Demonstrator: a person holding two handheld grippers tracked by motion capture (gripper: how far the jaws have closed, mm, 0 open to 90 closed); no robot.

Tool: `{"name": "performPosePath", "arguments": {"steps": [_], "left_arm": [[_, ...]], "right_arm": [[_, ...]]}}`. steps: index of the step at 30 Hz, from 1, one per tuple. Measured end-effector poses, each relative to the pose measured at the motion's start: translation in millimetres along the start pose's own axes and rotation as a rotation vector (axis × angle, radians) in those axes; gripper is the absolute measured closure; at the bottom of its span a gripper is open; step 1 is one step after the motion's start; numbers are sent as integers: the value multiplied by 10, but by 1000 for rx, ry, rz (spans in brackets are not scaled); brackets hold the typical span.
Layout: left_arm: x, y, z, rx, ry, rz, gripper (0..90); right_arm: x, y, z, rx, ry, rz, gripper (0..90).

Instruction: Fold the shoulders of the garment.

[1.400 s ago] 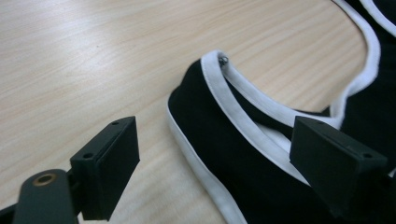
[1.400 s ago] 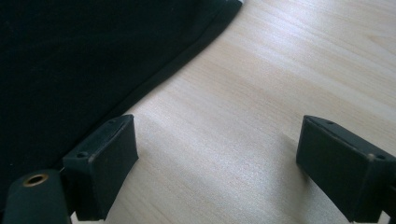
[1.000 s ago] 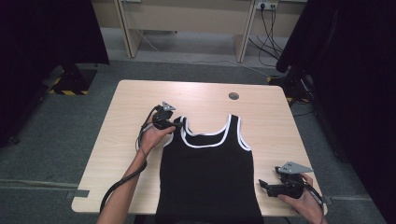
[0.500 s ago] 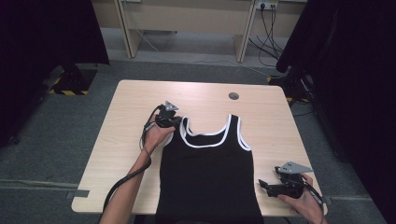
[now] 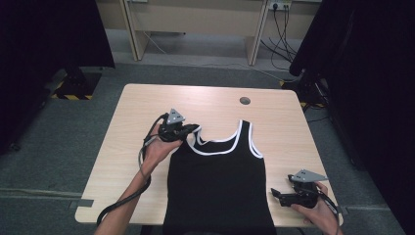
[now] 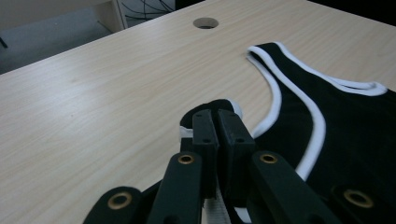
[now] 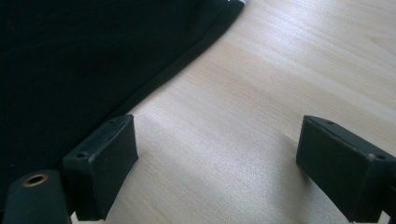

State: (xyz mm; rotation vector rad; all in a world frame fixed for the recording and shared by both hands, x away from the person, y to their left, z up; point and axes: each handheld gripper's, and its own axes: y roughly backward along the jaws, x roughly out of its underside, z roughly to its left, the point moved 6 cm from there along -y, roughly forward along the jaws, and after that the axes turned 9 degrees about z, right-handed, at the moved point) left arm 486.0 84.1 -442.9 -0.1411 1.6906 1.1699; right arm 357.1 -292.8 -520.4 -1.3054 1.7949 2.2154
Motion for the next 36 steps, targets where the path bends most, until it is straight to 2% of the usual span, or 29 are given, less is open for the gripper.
{"name": "performPosePath", "arguments": {"steps": [3, 7, 9, 13, 14, 16, 19, 21, 23, 27, 30, 33, 34, 36], "left_arm": [[74, 147, -165, 4, -40, -16, 855], [194, 336, -354, 13, -69, -46, 851], [271, 414, -440, 30, -71, -56, 849], [493, 492, -607, 53, -78, -47, 835], [553, 499, -644, 66, -84, -32, 828], [639, 510, -695, 76, -76, -26, 781], [704, 500, -737, 62, -80, -12, 686], [700, 490, -745, 42, -82, -1, 594], [670, 481, -749, 32, -86, -2, 550], [640, 391, -794, 41, -79, 23, 454], [660, 266, -866, 62, -90, 69, 415], [708, 125, -903, 62, -116, 114, 446], [725, 81, -888, 57, -127, 124, 501], [750, 20, -847, 63, -122, 132, 643]], "right_arm": [[-2, -1, 3, 1, -2, 0, 130], [-6, -4, 7, 1, -1, 0, 130], [-7, -5, 9, 0, -1, 1, 129], [-9, -7, 13, 1, -2, 0, 130], [-10, -7, 14, 0, -2, 1, 129], [-11, -8, 19, 0, -3, 0, 129], [-16, -12, 23, -1, 0, 1, 129], [-21, -16, 30, -1, 0, 1, 129], [-25, -19, 37, -3, 2, 1, 129], [-29, -23, 42, -4, 5, 0, 129], [-30, -23, 44, -5, 6, 0, 129], [-30, -23, 45, -5, 7, 1, 130], [-30, -22, 45, -5, 7, 1, 130], [-30, -22, 46, -6, 7, 1, 129]]}}
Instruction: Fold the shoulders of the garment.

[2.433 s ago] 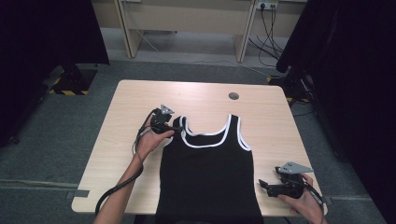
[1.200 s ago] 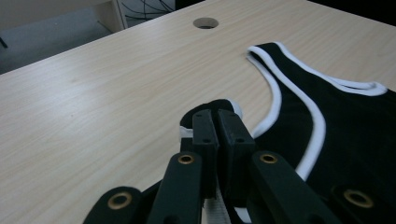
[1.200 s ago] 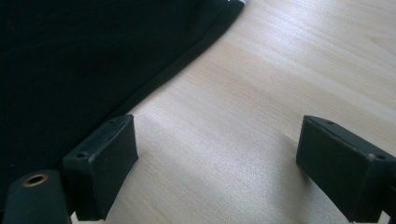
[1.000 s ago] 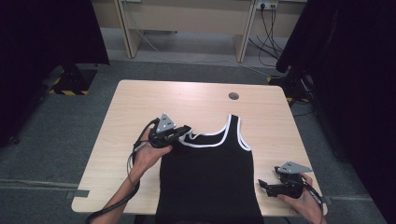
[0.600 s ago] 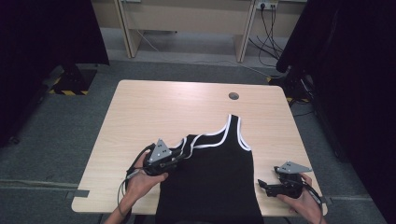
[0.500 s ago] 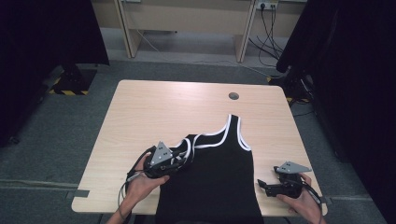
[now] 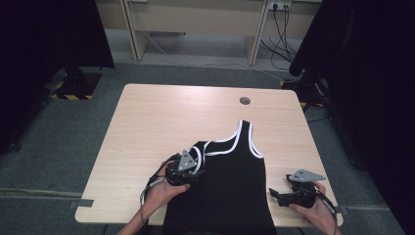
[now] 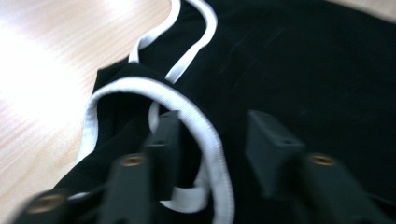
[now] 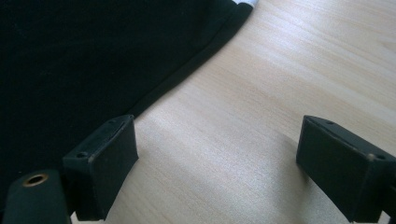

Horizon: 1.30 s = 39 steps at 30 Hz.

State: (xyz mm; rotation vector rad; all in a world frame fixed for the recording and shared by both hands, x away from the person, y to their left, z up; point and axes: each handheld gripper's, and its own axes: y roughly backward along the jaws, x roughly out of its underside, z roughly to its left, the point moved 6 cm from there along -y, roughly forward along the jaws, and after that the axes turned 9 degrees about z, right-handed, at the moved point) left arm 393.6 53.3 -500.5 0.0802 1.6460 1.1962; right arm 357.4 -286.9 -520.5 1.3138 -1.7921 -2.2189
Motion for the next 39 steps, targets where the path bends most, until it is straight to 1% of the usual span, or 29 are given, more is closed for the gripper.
{"name": "performPosePath", "arguments": {"steps": [1, 2, 3, 6, 9, 11, 12, 13, 14, 16, 17, 19, 21, 22, 24, 26, 27, 28, 29, 30, 31, 34, 37, 39], "left_arm": [[4, -14, 12, 8, 3, -1, 722], [2, -17, 15, 14, 6, -4, 775], [-2, -11, 12, 23, 3, -4, 809], [-57, 84, -20, 57, 12, -44, 834], [-135, 268, -51, 84, 11, -89, 837], [-146, 364, -86, 93, 9, -105, 834], [-131, 387, -114, 106, 11, -105, 831], [-101, 395, -143, 112, 11, -99, 827], [-58, 372, -186, 129, 7, -85, 823], [54, 294, -254, 136, -5, -48, 814], [112, 246, -281, 138, -9, -29, 808], [204, 169, -287, 122, -11, -2, 789], [244, 139, -262, 100, -2, 1, 746], [246, 138, -255, 94, 6, -3, 695], [235, 161, -249, 81, 6, -16, 536], [221, 203, -242, 54, -6, -26, 412], [215, 223, -239, 51, -2, -35, 349], [216, 236, -230, 44, 9, -34, 301], [223, 244, -216, 25, 14, -26, 258], [234, 247, -205, 6, 8, -20, 218], [251, 246, -201, -2, 3, -12, 196], [317, 220, -216, 25, 24, 7, 137], [368, 189, -218, 19, 24, 24, 103], [394, 177, -210, 17, 25, 27, 88]], "right_arm": [[0, 0, 0, 0, 1, 0, 129], [-1, -1, 0, 0, 1, -1, 129], [0, 0, 0, 0, 1, 0, 129], [0, 0, 0, -1, 2, 0, 129], [-1, -1, 0, -1, 2, -1, 129], [-1, -1, 1, -1, 1, -1, 129], [-1, -1, 0, -1, 2, -1, 130], [-1, -1, 0, -1, 2, -1, 129], [0, -1, 0, -1, 2, -1, 129], [-1, -1, 1, -1, 2, -1, 129], [0, -1, 1, -1, 2, 0, 129], [-1, -1, 1, -1, 2, -1, 129], [-1, -1, 1, -1, 1, -1, 129], [-1, -1, 1, -1, 2, -1, 129], [-2, -2, 2, -2, 2, -2, 130], [-3, -1, -1, -7, 0, -3, 131], [-5, 0, -4, -10, -4, -2, 133], [-13, 0, -11, -13, -13, -2, 139], [-24, 3, -19, -15, -22, 4, 148], [-39, 2, -33, -12, -27, 6, 165], [-61, 2, -48, -8, -32, -3, 171], [-142, 12, -74, -3, -29, -31, 173], [-233, 27, -85, -3, -37, -54, 176], [-288, 27, -83, -6, -32, -62, 177]]}}
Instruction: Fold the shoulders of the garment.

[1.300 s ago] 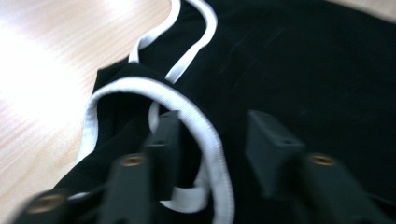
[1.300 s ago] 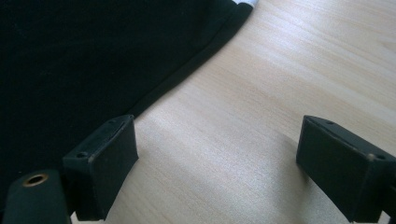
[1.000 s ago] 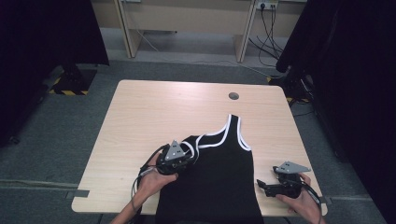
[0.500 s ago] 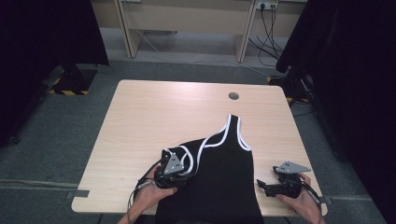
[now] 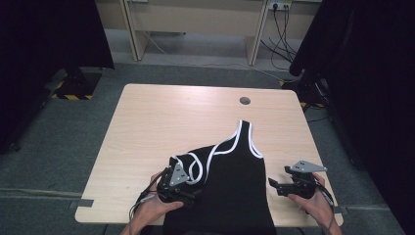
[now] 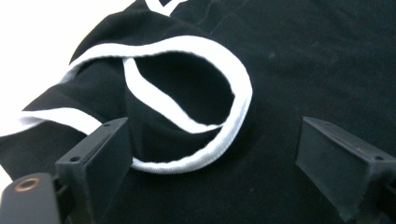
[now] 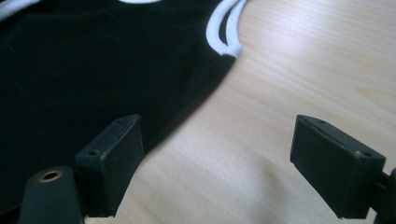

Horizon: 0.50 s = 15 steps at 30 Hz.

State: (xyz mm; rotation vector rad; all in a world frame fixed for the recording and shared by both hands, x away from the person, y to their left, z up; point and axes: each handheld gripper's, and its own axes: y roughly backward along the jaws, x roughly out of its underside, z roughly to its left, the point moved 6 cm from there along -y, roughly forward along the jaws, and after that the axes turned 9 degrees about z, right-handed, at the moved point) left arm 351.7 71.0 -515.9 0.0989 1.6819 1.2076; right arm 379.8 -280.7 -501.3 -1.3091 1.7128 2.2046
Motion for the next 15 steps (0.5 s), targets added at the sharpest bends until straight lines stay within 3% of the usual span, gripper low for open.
{"name": "performPosePath", "arguments": {"steps": [2, 9, 15], "left_arm": [[33, -11, 33, -10, -5, 10, 48], [114, 38, 137, -4, 35, 5, 35], [170, 16, 182, 11, 58, 68, 22]], "right_arm": [[-46, -14, 6, -8, 5, 0, 178], [-153, -135, 22, -20, 4, 12, 183], [-329, -273, 58, -25, 21, 19, 191]]}}
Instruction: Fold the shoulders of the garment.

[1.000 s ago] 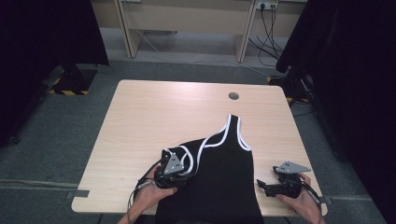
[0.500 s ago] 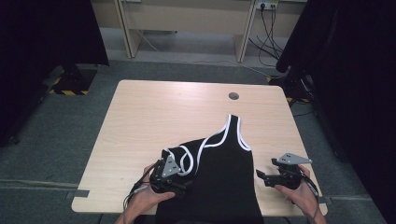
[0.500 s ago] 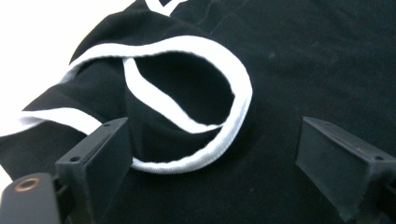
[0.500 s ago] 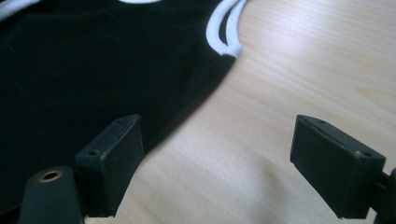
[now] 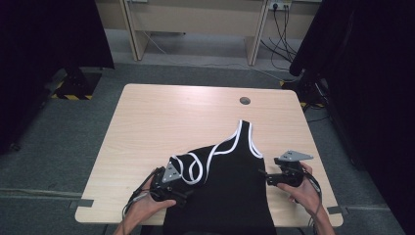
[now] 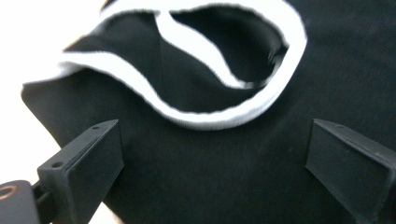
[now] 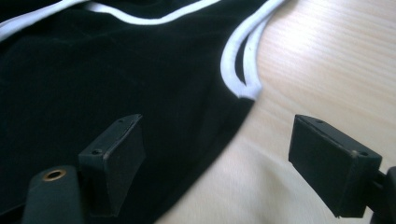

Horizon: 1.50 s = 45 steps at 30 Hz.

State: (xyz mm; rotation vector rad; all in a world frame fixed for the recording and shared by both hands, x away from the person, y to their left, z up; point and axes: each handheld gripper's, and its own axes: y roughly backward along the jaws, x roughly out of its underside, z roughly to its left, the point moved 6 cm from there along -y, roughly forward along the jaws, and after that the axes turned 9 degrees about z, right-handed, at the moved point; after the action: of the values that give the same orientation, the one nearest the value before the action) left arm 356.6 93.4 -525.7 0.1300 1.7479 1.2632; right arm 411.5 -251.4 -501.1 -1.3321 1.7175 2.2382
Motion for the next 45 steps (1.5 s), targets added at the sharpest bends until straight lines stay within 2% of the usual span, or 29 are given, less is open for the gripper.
{"name": "performPosePath", "arguments": {"steps": [4, 13, 27, 36, 45], "left_arm": [[0, -4, -4, -8, -5, 5, 18], [0, -8, -5, -5, -6, 7, 12], [0, -14, -12, -1, -12, 12, 0], [0, -14, -12, -1, -12, 12, 0], [0, -14, -12, -1, -11, 12, 0]], "right_arm": [[-123, -110, -26, 15, -7, 14, 195], [-337, -293, -64, 4, -15, 30, 195], [-700, -485, -104, -9, -12, 18, 213], [-961, -629, -210, 0, -12, 7, 238], [-1121, -837, -376, 7, -56, 24, 243]]}}
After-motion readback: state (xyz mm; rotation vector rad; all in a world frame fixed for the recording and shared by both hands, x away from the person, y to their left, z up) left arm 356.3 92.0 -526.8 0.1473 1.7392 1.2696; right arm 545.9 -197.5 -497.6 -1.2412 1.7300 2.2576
